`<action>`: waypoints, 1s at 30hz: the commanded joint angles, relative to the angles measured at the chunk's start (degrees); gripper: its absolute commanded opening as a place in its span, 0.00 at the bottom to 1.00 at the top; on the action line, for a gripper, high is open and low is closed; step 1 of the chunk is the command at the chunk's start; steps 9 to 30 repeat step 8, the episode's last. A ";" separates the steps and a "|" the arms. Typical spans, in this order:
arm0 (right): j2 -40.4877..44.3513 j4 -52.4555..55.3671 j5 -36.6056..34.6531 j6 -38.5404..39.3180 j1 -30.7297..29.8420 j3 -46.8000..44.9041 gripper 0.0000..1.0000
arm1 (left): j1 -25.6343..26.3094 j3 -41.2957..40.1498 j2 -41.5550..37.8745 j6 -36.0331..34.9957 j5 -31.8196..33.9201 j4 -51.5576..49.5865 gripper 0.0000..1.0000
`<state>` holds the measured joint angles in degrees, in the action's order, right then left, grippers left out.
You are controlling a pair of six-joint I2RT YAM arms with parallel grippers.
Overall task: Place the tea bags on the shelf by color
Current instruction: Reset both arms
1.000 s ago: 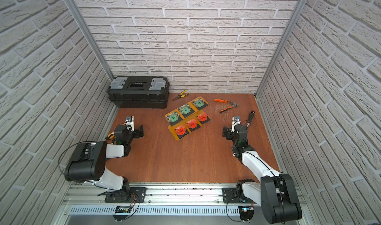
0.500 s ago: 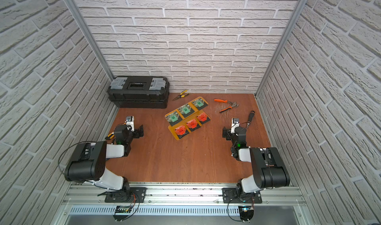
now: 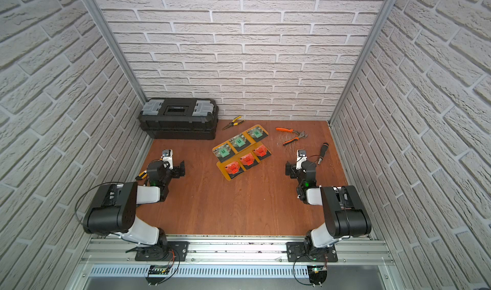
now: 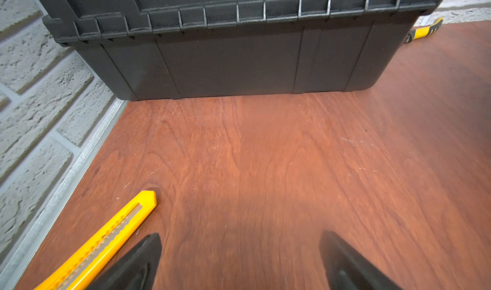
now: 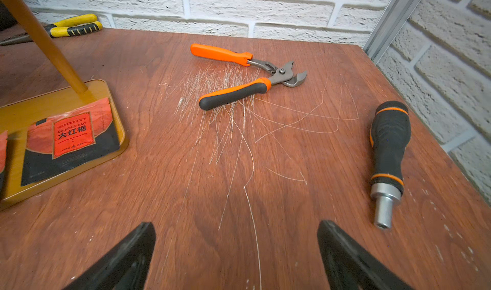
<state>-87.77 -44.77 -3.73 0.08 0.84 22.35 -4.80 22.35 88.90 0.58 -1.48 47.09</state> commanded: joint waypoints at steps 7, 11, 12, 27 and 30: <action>0.85 -2.34 0.67 0.69 -0.31 0.81 1.00 | -0.86 0.91 0.04 -0.25 -1.73 1.52 0.99; 0.93 -2.27 0.66 0.68 -0.31 0.82 0.99 | -0.83 0.78 0.00 -0.23 -1.78 1.65 0.99; 0.93 -2.27 0.66 0.68 -0.31 0.82 0.99 | -0.83 0.78 0.00 -0.23 -1.78 1.65 0.99; 0.93 -2.27 0.66 0.68 -0.31 0.82 0.99 | -0.83 0.78 0.00 -0.23 -1.78 1.65 0.99; 0.93 -2.27 0.66 0.68 -0.31 0.82 0.99 | -0.83 0.78 0.00 -0.23 -1.78 1.65 0.99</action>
